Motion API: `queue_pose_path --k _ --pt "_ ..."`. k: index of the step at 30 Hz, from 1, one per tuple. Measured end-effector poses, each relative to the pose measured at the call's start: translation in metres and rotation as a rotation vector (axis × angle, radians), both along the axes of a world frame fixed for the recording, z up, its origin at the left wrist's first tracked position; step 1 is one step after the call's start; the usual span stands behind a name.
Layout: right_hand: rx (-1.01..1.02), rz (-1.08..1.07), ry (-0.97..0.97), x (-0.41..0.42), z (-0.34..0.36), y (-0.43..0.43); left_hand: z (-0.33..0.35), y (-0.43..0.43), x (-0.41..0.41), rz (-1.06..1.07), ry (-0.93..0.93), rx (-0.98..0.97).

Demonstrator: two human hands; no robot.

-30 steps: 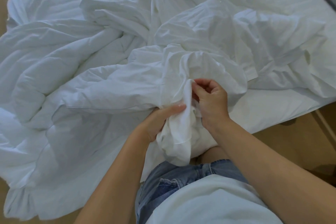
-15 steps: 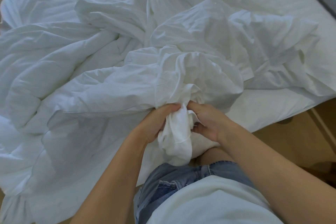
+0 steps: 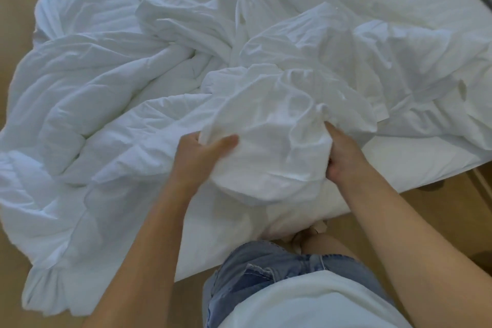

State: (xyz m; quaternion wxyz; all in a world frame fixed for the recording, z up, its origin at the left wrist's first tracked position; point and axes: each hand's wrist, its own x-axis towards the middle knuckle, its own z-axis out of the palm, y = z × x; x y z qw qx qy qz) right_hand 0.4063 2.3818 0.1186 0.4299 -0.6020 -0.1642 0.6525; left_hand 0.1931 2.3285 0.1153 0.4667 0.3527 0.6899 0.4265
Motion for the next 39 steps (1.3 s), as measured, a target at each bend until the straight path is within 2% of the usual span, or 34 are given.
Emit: queue_pose_path --k 2,3,6,10,13,17,20,23,25,27,29,32,34,36,39 --pt "0.106 0.084 -0.100 0.023 0.007 -0.011 -0.007 0.006 -0.018 0.173 -0.001 -0.004" --pt "0.145 0.148 -0.119 0.026 0.009 -0.022 -0.014 0.011 -0.019 0.203 0.064 -0.018" --pt "0.148 0.200 -0.093 0.014 0.001 -0.059 -0.037 0.023 0.007 0.073 0.407 -0.132" --pt "0.171 0.094 -0.108 0.006 -0.001 -0.097 -0.046 0.013 0.035 -0.083 0.450 -0.303" --pt "0.245 0.101 -0.149 0.012 0.012 -0.130 -0.045 -0.018 0.043 -0.059 0.270 -0.308" --pt "0.360 0.225 -0.182 0.008 0.024 -0.196 -0.038 -0.062 0.057 -0.149 0.079 -0.164" --pt "0.429 0.418 -0.259 -0.006 0.023 -0.255 -0.037 -0.083 0.056 -0.227 0.137 -0.268" --pt "0.462 0.535 -0.327 -0.016 0.017 -0.311 -0.049 -0.114 0.036 -0.161 0.084 -0.380" --pt "0.421 0.371 -0.254 -0.009 0.014 -0.333 -0.057 -0.135 0.019 -0.040 -0.103 -0.375" --pt "0.372 0.078 -0.158 0.008 0.009 -0.342 -0.055 -0.147 0.009 0.152 -0.246 -0.302" --pt "0.392 -0.080 -0.132 0.018 0.006 -0.348 -0.052 -0.144 0.012 0.204 -0.185 -0.245" --pt "0.377 -0.016 -0.175 0.004 0.001 -0.358 -0.049 -0.140 0.040 0.035 -0.020 -0.262" --pt "0.340 0.011 -0.213 -0.011 -0.002 -0.358 -0.043 -0.154 0.058 -0.117 -0.033 -0.319" --pt "0.314 0.012 -0.229 -0.023 -0.006 -0.354 -0.038 -0.180 0.063 -0.228 -0.159 -0.404" --pt "0.257 0.024 -0.218 -0.046 -0.008 -0.355 -0.024 -0.223 0.050 -0.289 -0.568 -0.670"
